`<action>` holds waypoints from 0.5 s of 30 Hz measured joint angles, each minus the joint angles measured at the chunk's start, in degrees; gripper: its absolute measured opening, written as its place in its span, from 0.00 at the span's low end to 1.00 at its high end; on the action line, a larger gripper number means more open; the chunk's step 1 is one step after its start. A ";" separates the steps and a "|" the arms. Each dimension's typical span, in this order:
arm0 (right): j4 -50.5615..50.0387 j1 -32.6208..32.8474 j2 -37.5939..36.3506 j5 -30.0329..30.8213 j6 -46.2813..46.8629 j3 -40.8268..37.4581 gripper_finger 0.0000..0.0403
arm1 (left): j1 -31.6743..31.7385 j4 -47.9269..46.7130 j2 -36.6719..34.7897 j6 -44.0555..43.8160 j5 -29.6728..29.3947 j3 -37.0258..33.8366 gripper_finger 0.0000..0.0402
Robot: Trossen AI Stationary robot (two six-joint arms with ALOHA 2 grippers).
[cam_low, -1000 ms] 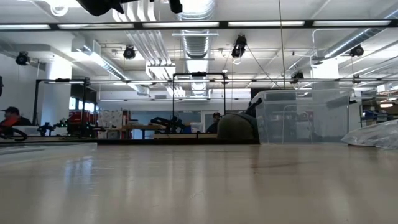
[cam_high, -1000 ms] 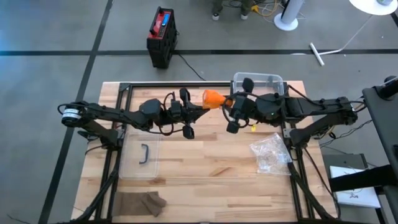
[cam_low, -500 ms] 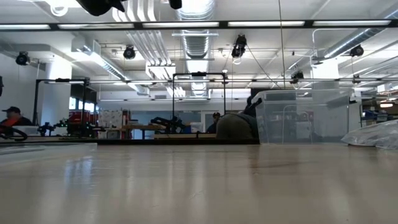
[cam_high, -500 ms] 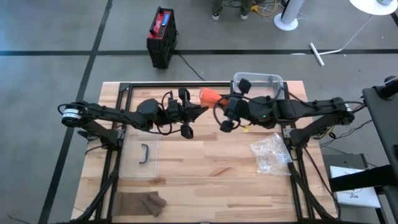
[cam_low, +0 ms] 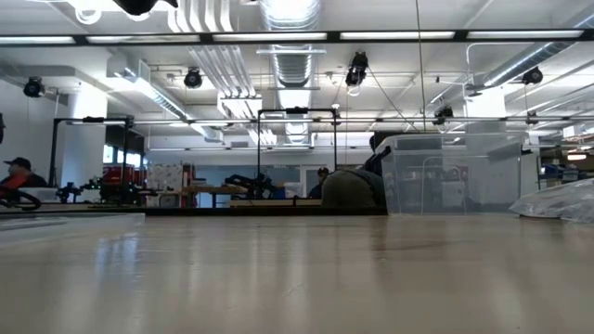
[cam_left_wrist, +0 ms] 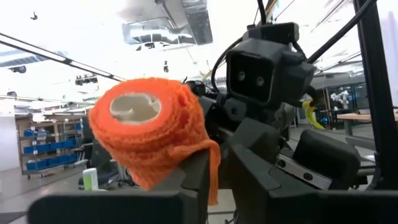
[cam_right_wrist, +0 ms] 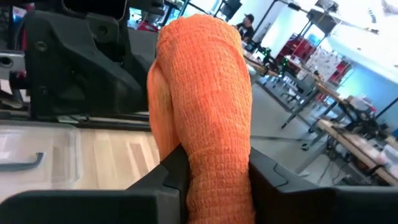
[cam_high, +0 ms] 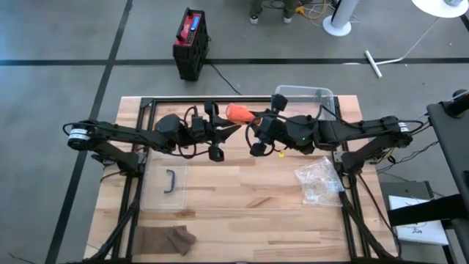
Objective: Roll bandage
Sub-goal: Roll the orange bandage
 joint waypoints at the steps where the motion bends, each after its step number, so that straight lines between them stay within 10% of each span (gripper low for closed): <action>1: -0.29 0.00 0.00 -0.04 1.02 0.00 0.21 | -0.02 -0.16 -0.16 0.00 0.05 0.00 0.14; 15: -3.52 0.02 0.46 -0.43 5.37 0.02 0.23 | -2.91 -8.85 -0.51 22.27 -1.41 0.00 0.46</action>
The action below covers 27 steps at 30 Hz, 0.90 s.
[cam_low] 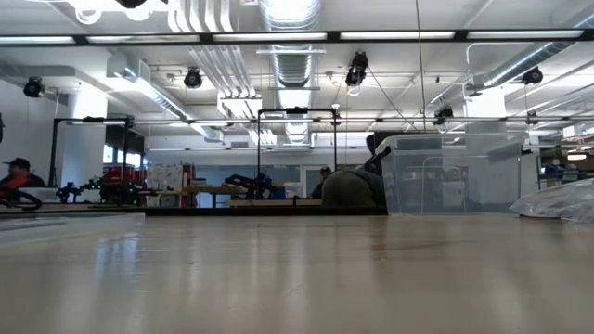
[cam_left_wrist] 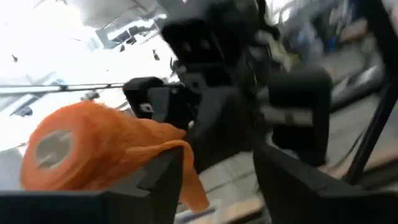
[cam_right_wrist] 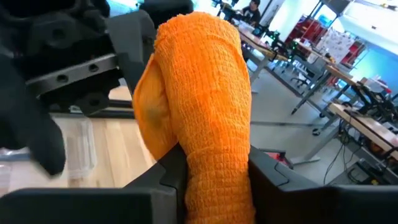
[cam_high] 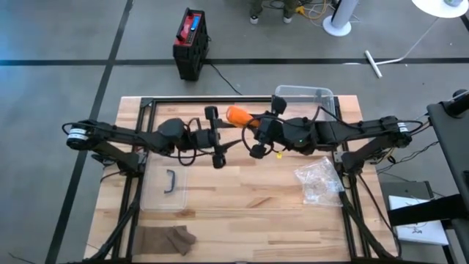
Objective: Roll bandage
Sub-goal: Roll the orange bandage
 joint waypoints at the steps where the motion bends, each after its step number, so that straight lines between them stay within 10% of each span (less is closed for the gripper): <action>1: -0.35 -0.02 0.00 0.00 0.41 -0.02 0.23 | -0.53 -1.16 -0.06 2.82 -1.83 0.01 0.48; 9: -4.82 -0.07 0.46 0.05 4.20 -0.10 0.21 | -4.28 -28.14 -0.09 9.02 -23.09 8.22 0.55; 27: -4.37 -0.02 3.10 11.44 -25.13 -0.22 0.21 | -14.37 -63.54 -0.12 -12.39 -24.18 31.24 0.49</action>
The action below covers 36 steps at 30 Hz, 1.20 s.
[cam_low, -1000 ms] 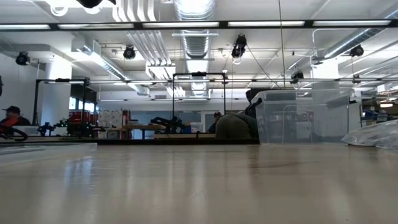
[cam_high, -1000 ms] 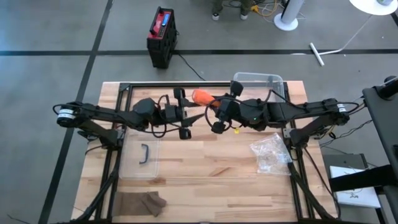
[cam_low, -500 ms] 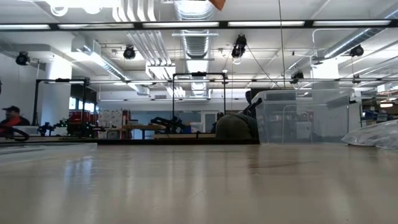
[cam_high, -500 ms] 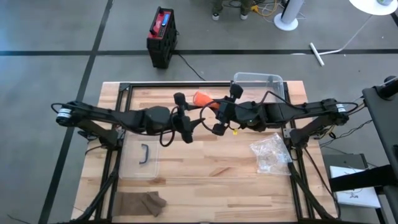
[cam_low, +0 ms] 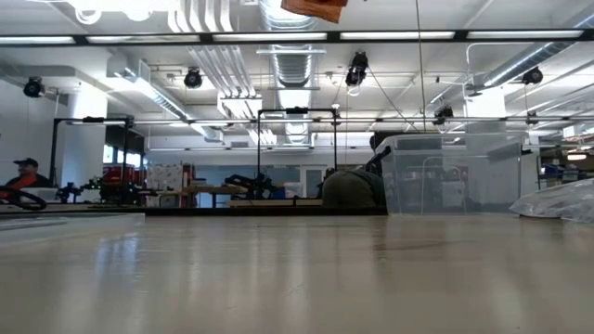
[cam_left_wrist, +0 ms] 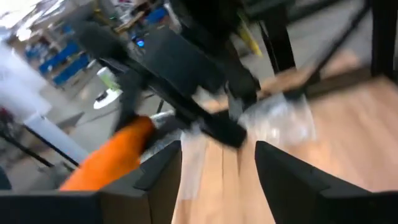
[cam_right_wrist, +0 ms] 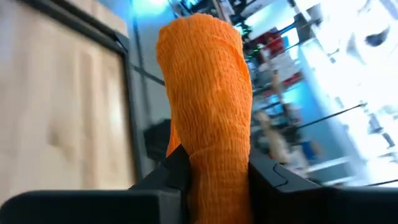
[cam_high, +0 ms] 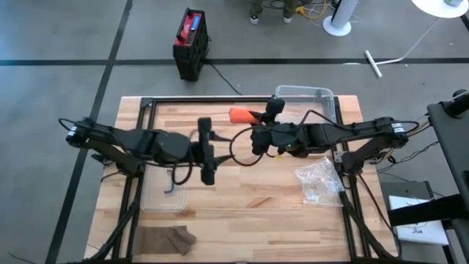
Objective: Roll bandage
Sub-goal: Roll the orange bandage
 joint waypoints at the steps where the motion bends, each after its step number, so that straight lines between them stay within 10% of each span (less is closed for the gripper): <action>1: 0.52 0.00 0.26 0.97 -2.93 0.01 0.21 | 0.23 -0.70 -0.06 -2.44 -0.30 1.44 0.50; 12: 10.09 0.26 6.72 9.66 -31.57 0.42 0.20 | 13.13 -9.90 1.12 -10.63 9.10 8.12 0.64; 36: 10.24 1.11 8.16 10.05 -38.37 3.27 0.23 | 17.52 -14.96 3.94 -6.42 9.66 7.26 0.66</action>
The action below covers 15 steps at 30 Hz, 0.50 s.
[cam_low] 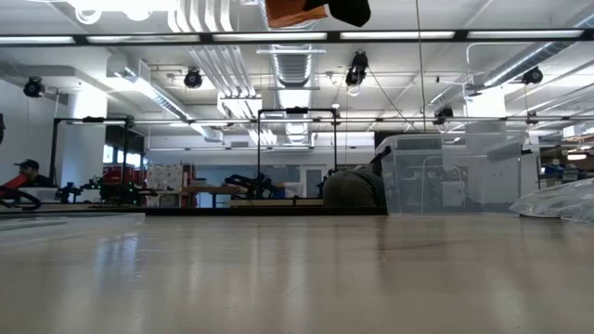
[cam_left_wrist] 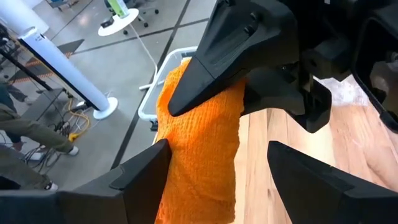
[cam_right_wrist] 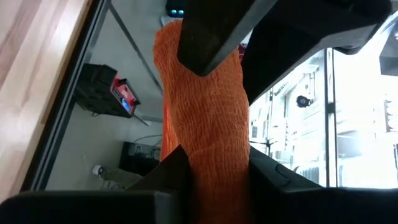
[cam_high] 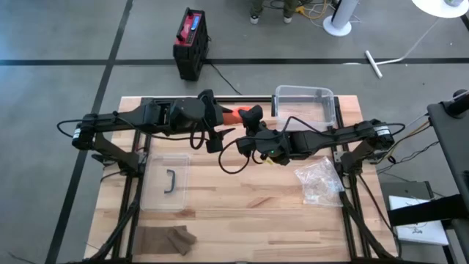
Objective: Roll bandage
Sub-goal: Roll the orange bandage
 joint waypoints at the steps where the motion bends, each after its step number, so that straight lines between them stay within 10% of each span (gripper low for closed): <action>1: 0.10 0.05 -0.09 0.02 -0.59 0.00 0.22 | 0.00 0.02 0.00 0.32 0.02 0.19 0.66; 15: 0.26 0.42 -0.12 0.11 -1.59 0.07 0.23 | -1.42 -0.34 0.29 4.13 -7.70 0.23 0.67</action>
